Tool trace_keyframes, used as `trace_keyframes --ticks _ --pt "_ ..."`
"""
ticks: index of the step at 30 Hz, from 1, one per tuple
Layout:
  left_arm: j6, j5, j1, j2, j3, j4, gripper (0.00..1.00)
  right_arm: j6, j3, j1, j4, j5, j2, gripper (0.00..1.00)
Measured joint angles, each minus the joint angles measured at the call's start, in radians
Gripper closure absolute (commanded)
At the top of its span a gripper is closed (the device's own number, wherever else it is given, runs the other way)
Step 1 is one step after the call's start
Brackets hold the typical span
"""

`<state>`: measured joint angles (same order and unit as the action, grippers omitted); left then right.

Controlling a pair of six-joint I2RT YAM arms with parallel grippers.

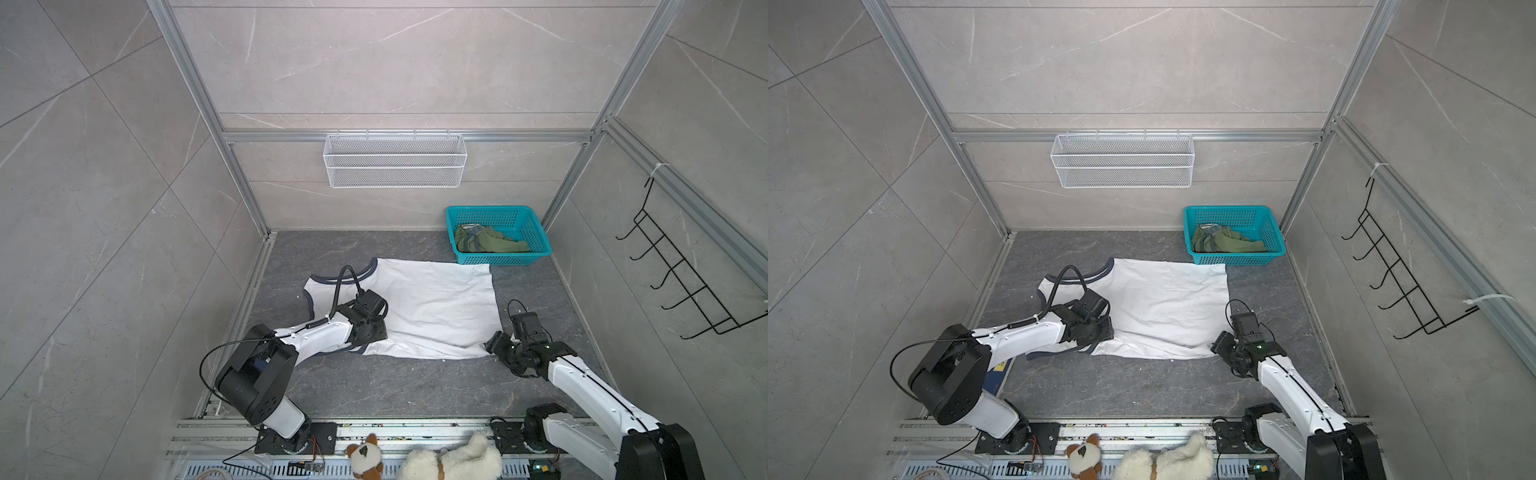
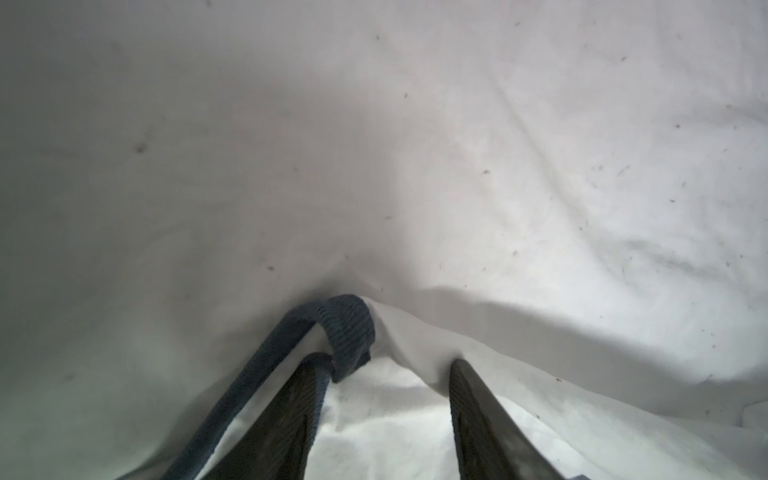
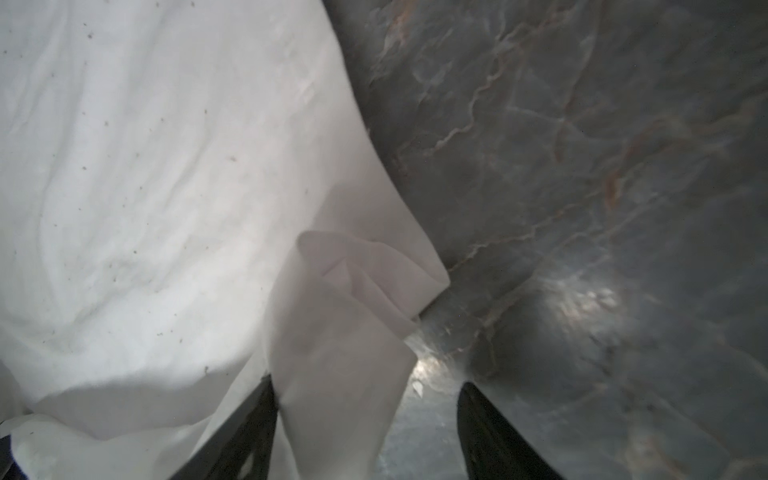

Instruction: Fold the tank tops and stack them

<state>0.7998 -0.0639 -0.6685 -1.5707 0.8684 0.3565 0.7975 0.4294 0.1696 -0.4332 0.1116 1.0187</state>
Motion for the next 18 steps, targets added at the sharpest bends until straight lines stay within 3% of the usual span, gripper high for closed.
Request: trace_keyframes --ticks 6,12,18 --pt "-0.009 -0.014 0.0 -0.031 0.014 -0.006 0.5 -0.003 -0.001 0.0 0.097 0.048 0.061 0.33" --pt "-0.019 -0.031 0.0 -0.033 0.016 -0.005 0.54 -0.018 0.071 0.0 0.126 0.058 0.125 0.45" --pt "-0.019 -0.04 0.0 -0.033 0.017 -0.004 0.54 -0.051 0.149 0.0 0.131 0.045 0.138 0.36"
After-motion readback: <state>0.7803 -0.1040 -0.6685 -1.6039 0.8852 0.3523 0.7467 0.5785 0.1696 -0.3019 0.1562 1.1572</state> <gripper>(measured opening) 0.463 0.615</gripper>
